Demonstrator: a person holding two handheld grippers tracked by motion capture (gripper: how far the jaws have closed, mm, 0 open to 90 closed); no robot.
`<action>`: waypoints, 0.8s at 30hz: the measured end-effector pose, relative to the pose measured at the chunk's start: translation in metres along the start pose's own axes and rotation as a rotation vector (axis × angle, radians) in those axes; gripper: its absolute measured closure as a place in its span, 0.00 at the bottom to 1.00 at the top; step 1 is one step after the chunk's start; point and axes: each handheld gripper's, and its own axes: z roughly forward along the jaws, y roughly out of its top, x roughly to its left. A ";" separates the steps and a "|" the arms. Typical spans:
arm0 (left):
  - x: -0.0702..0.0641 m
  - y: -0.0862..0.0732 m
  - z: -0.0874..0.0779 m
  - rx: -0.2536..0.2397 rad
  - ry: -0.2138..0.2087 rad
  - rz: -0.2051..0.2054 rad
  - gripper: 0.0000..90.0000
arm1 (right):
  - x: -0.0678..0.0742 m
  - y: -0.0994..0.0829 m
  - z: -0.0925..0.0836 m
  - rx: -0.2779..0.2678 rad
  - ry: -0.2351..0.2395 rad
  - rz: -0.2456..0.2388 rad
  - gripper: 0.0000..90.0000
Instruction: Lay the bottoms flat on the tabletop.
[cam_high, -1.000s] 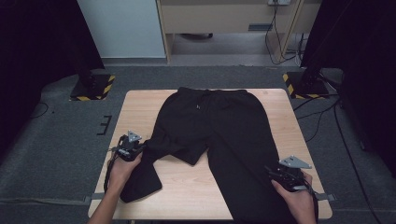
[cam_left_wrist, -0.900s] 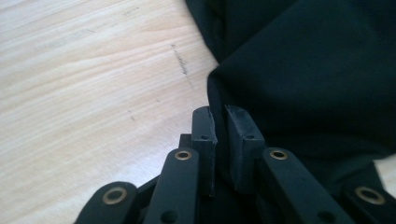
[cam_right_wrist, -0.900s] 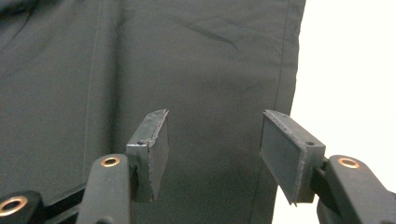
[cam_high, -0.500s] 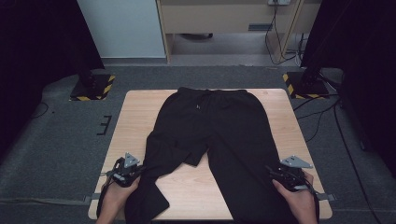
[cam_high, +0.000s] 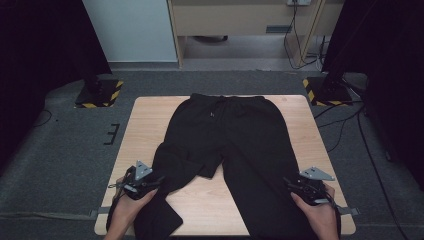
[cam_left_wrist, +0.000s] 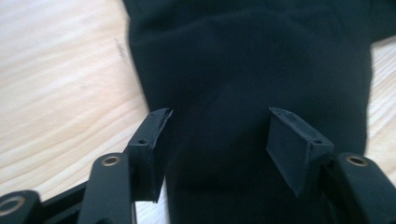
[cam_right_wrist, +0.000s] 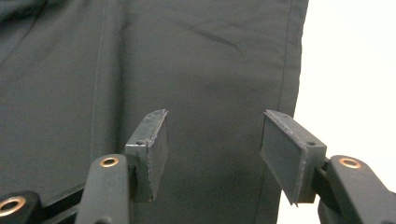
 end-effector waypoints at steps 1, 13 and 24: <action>0.000 0.001 0.005 0.012 -0.005 -0.004 0.47 | 0.000 0.000 -0.001 -0.004 0.002 -0.002 0.46; -0.018 -0.004 0.000 0.100 -0.128 0.015 0.93 | 0.006 0.003 -0.003 -0.026 0.049 -0.048 0.65; -0.016 0.007 -0.003 0.085 -0.091 0.048 0.97 | 0.035 0.022 0.008 -0.042 0.203 -0.077 0.91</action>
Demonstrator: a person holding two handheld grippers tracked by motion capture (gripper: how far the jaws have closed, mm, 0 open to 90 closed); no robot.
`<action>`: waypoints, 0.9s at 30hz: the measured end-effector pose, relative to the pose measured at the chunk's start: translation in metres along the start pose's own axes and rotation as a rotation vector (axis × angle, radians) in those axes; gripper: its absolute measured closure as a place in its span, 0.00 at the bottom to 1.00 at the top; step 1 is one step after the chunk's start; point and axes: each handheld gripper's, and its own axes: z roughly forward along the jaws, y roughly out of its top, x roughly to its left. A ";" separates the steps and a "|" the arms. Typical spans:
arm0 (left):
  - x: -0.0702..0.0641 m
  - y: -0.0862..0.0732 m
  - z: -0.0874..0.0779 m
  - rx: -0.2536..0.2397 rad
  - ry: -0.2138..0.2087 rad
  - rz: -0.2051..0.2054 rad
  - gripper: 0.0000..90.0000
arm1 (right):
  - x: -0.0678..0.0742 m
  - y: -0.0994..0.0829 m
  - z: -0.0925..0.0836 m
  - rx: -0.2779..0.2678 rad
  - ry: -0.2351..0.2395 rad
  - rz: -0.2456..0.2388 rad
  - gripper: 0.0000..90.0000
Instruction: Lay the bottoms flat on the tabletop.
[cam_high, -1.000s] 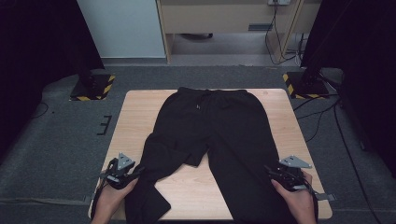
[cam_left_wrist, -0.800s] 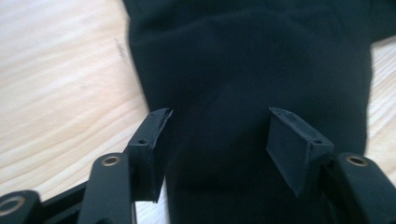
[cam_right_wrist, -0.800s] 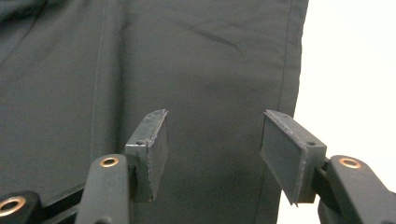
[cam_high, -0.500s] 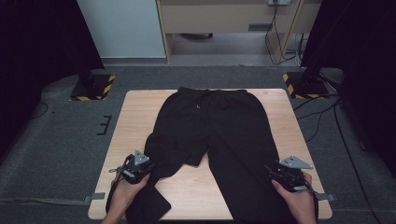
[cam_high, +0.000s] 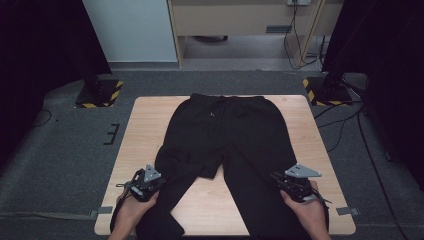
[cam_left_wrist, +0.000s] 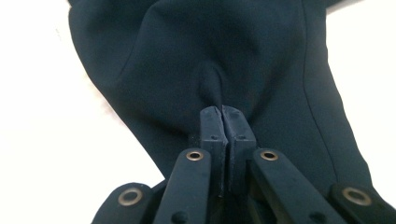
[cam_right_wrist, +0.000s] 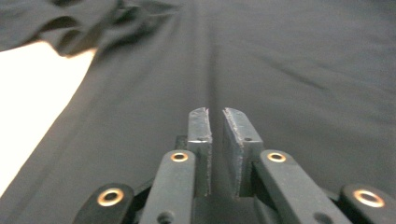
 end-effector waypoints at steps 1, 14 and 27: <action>0.001 0.001 0.000 -0.010 0.002 -0.004 0.97 | 0.004 0.003 0.004 0.010 0.017 -0.005 0.93; 0.014 0.002 -0.007 -0.137 0.020 -0.088 0.97 | 0.058 0.047 0.052 0.018 0.102 -0.050 0.87; 0.026 -0.009 0.001 -0.121 -0.030 -0.170 0.97 | 0.112 0.066 0.106 0.065 0.199 -0.127 0.71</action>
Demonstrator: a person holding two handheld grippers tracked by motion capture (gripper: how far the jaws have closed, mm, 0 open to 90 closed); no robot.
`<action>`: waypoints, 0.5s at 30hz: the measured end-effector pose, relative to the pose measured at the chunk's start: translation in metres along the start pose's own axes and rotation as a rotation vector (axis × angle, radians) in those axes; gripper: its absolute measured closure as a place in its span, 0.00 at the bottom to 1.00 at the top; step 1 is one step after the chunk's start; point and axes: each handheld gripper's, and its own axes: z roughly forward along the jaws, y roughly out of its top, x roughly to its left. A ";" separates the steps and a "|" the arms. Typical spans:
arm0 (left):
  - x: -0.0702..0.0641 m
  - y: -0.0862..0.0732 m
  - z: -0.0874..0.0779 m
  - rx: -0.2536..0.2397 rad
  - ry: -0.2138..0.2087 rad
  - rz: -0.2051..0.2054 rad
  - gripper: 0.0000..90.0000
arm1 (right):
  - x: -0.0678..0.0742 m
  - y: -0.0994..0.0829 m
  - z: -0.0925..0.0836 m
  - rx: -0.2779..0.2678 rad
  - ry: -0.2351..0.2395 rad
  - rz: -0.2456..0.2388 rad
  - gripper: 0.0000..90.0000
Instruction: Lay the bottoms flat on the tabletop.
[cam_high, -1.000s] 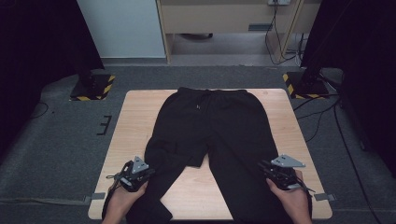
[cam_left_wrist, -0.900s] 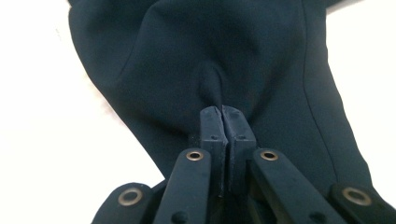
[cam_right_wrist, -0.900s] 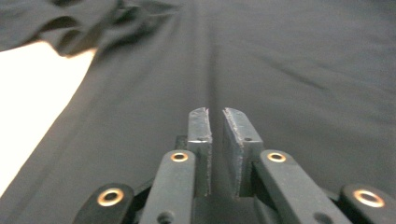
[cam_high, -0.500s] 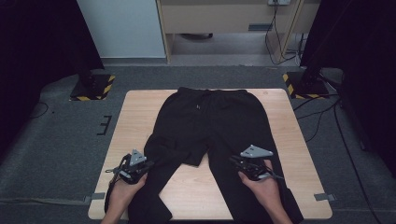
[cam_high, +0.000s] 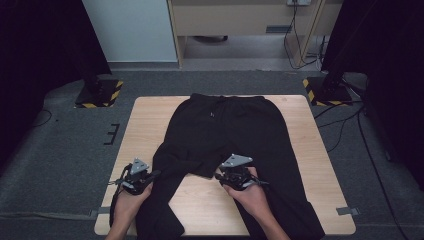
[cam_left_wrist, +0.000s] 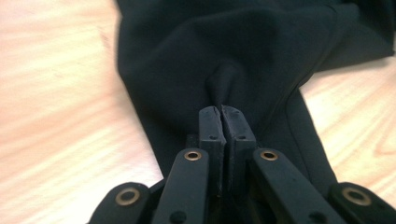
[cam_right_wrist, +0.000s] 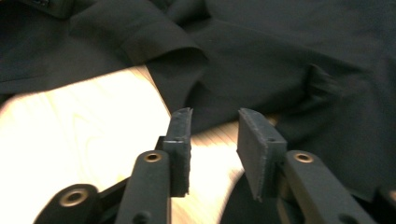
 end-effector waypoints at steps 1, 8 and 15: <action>-0.002 0.000 0.001 0.011 -0.005 0.013 0.97 | 0.002 0.002 0.004 0.005 0.000 -0.009 0.68; -0.024 -0.005 0.004 0.076 -0.031 0.114 0.96 | 0.011 0.017 0.020 0.009 0.020 -0.022 0.56; -0.021 -0.006 -0.001 0.051 -0.018 0.107 0.88 | 0.024 0.034 0.044 0.051 0.036 -0.054 0.46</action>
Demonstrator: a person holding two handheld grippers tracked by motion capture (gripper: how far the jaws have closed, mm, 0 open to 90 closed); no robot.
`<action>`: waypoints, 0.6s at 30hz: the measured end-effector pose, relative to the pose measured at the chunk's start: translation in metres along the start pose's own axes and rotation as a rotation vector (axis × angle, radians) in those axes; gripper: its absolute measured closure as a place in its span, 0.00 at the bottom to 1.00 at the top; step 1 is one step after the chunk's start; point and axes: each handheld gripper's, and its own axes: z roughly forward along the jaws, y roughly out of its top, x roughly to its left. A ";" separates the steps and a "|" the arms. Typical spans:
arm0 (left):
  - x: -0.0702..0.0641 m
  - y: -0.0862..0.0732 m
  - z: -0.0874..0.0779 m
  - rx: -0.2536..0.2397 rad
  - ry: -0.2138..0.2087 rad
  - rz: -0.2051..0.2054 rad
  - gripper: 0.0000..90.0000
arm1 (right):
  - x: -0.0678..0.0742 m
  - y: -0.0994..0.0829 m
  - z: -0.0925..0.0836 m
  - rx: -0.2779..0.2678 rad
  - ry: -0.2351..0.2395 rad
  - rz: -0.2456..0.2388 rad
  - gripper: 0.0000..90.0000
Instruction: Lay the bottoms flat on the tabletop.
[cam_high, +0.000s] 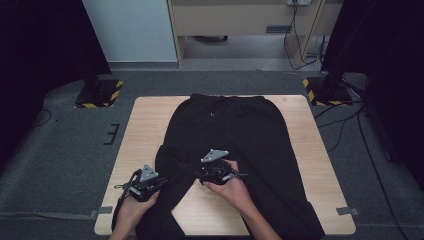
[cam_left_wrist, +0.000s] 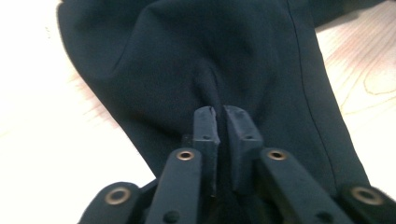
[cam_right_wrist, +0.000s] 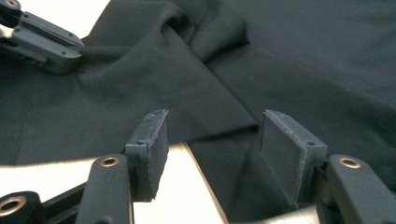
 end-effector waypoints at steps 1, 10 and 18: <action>0.002 -0.001 -0.003 -0.015 0.012 -0.006 0.83 | 0.001 0.002 0.005 0.004 -0.004 0.001 0.45; 0.021 -0.008 -0.031 -0.145 0.100 -0.047 0.69 | -0.001 0.009 0.038 0.045 0.002 0.001 0.72; 0.036 -0.016 -0.037 -0.158 0.168 -0.108 0.68 | 0.006 0.007 0.016 0.029 0.028 -0.039 1.00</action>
